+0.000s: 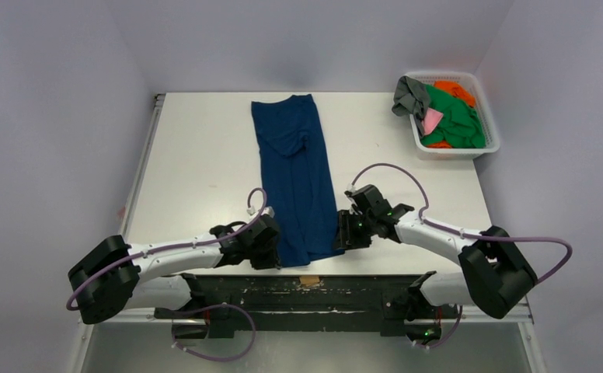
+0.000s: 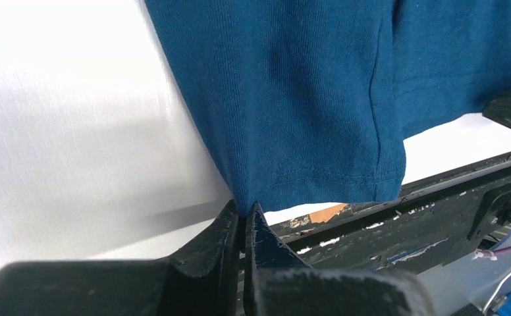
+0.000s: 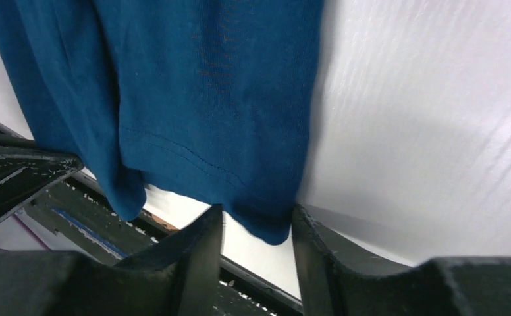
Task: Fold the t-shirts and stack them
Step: Grab the bottom of the folded rectangular tshirt with both arms, then fold the folded rectangular tshirt in 1/3 of the way, then grab one side of the 2/3 rectangular tshirt with both arms, then fold the long partially folded tshirt into a neat square, then smooth out wrinkles on the folded tshirt
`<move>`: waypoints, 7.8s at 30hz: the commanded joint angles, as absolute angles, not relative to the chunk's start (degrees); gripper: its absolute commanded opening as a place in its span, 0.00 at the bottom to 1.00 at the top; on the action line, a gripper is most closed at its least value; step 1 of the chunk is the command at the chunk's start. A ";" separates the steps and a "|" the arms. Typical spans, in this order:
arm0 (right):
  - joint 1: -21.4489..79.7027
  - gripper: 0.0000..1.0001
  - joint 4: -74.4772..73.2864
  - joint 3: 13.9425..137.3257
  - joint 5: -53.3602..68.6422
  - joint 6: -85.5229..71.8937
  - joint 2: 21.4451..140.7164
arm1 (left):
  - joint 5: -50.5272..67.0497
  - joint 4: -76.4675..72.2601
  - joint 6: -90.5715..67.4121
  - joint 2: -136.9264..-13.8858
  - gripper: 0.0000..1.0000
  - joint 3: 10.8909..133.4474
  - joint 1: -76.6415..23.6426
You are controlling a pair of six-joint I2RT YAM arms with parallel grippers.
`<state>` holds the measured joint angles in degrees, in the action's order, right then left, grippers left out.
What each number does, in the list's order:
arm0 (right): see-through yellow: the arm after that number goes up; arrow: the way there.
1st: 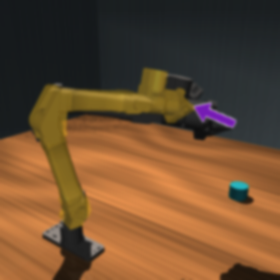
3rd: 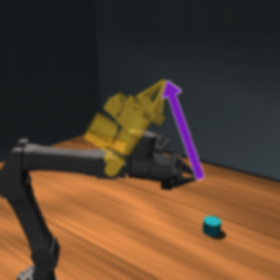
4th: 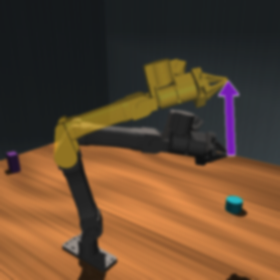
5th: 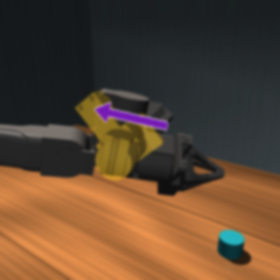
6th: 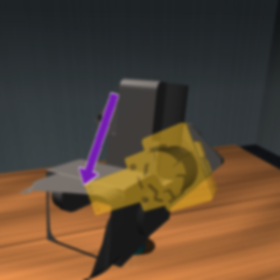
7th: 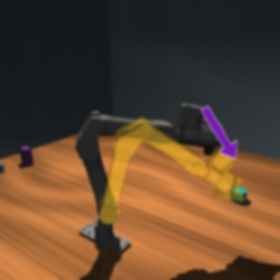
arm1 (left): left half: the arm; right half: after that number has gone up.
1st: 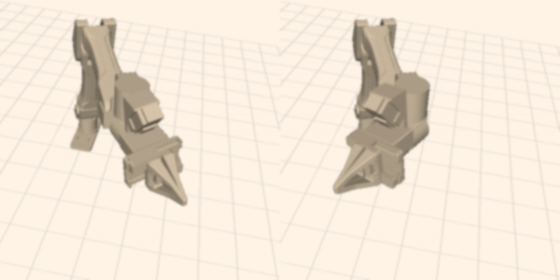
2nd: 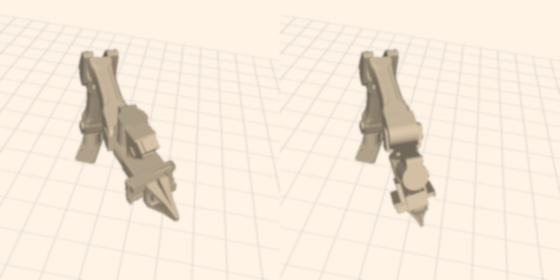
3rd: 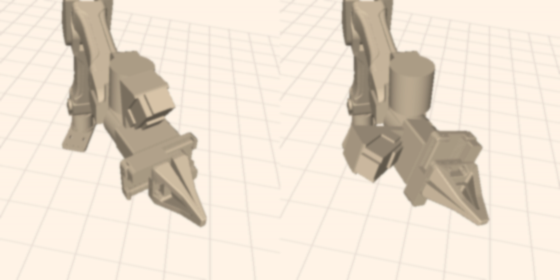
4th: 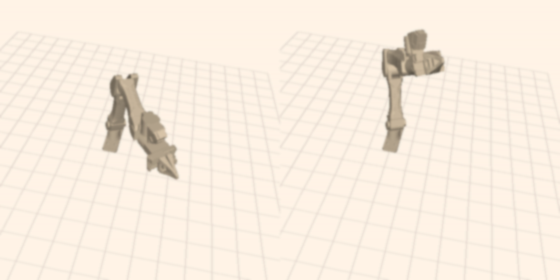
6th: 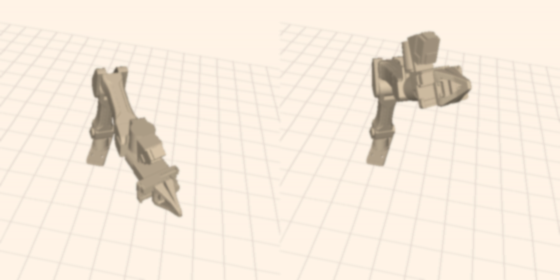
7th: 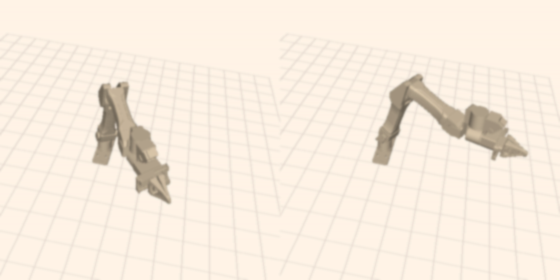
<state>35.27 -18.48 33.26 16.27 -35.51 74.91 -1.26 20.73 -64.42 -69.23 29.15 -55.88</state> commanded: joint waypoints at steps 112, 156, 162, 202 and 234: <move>22.04 0.18 -21.79 64.00 27.98 -22.33 110.40 | 12.48 23.94 -39.60 -102.95 0.00 57.32 -20.74; 15.73 0.00 -30.60 110.39 38.93 -22.03 119.05 | 9.24 28.13 -35.23 -92.14 0.00 78.89 -12.53; 14.02 0.00 -29.57 120.51 35.06 -23.36 129.76 | 9.54 29.09 -34.52 -104.08 0.00 89.56 -10.47; 24.43 0.99 -10.07 93.46 45.79 -24.39 119.64 | 32.77 16.27 -40.53 -109.69 1.00 88.70 -10.66; 21.92 0.99 -9.50 88.39 40.01 -23.85 116.22 | 19.67 30.31 -40.76 -128.61 1.00 121.18 -4.83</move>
